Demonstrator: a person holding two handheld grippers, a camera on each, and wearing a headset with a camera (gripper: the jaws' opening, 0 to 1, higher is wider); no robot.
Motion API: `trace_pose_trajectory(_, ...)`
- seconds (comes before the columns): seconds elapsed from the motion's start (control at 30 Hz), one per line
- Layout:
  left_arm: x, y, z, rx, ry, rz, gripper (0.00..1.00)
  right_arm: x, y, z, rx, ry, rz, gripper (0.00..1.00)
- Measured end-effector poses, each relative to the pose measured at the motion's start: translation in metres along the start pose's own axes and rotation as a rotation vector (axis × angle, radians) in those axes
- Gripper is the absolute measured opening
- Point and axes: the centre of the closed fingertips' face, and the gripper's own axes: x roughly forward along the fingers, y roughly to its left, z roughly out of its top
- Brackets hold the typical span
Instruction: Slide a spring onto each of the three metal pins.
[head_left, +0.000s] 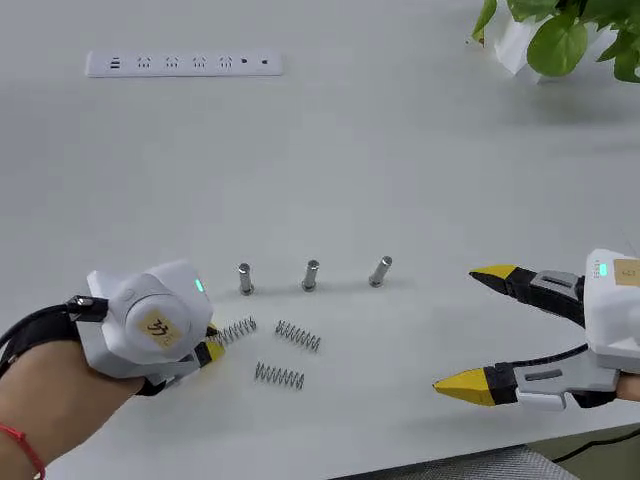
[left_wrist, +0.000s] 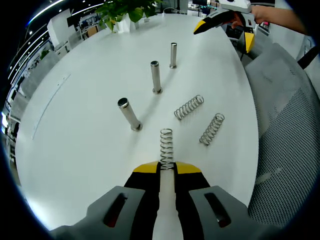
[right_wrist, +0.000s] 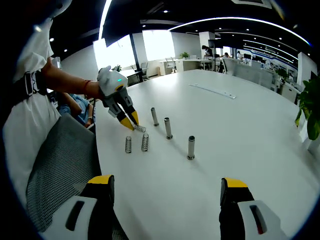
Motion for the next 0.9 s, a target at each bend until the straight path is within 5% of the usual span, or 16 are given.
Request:
trace_pose_trajectory(0.37, -0.004, -0.002, -0.002, -0.027, -0.022, -0.003, 0.07, 0.001, 0.003, 0.005, -0.008, 0.005, 0.004, 0.86)
trace_pose_trajectory(0.9, -0.037, -0.006, 0.011, -0.106, -0.152, 0.017, 0.07, -0.005, 0.02, 0.044, -0.078, -0.012, 0.04, 0.83)
